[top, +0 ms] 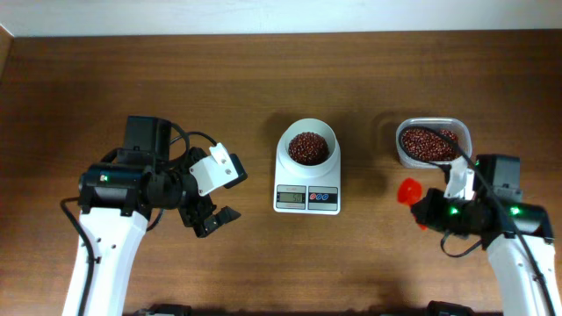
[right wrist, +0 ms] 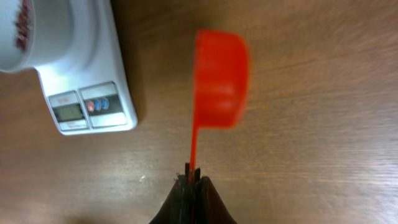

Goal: Scoop and weigh 50g on scale
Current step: 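Carry the red scoop down toward the table front right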

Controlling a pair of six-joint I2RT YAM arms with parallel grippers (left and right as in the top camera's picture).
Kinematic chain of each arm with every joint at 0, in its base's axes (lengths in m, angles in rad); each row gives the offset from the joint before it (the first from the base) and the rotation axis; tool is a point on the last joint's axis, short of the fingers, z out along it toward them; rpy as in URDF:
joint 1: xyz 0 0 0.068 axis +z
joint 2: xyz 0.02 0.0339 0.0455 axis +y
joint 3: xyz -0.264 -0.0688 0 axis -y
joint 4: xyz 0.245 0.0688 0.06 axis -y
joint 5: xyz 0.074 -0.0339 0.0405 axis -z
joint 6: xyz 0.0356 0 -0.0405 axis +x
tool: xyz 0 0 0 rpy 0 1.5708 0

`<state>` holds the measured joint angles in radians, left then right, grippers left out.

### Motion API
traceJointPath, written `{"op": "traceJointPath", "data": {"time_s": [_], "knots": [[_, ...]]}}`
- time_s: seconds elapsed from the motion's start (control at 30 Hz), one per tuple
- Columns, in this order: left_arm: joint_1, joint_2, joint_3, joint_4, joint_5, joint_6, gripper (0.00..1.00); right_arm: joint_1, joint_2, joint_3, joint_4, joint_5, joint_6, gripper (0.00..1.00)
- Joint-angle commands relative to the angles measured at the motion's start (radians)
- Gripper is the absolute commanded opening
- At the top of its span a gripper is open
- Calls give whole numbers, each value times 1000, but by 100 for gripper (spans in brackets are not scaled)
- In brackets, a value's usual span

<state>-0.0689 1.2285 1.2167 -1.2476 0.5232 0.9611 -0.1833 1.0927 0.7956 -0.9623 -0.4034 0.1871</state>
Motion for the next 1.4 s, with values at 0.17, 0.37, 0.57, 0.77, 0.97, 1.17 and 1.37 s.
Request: {"op": "traceJointPath", "data": {"time_s": [0.17, 0.37, 0.57, 0.77, 0.97, 1.17, 1.37], "knots": [[6, -2, 14, -2, 4, -6, 99, -9, -8, -187, 222, -43, 163, 4], [6, -2, 14, -2, 4, -6, 99, -16, -8, -187, 261, 63, 171, 4], [6, -2, 14, -2, 4, -6, 99, -85, -8, -187, 253, 58, 192, 13], [6, -2, 14, -2, 4, -5, 99, -93, -8, -187, 113, 68, 188, 23], [5, -2, 14, -2, 4, -6, 99, -93, -8, -187, 97, 68, 188, 37], [6, -2, 14, -2, 4, -5, 99, -93, -8, -187, 68, 68, 196, 47], [6, -2, 14, -2, 4, -6, 99, -93, -6, -187, 34, 72, 198, 55]]}}
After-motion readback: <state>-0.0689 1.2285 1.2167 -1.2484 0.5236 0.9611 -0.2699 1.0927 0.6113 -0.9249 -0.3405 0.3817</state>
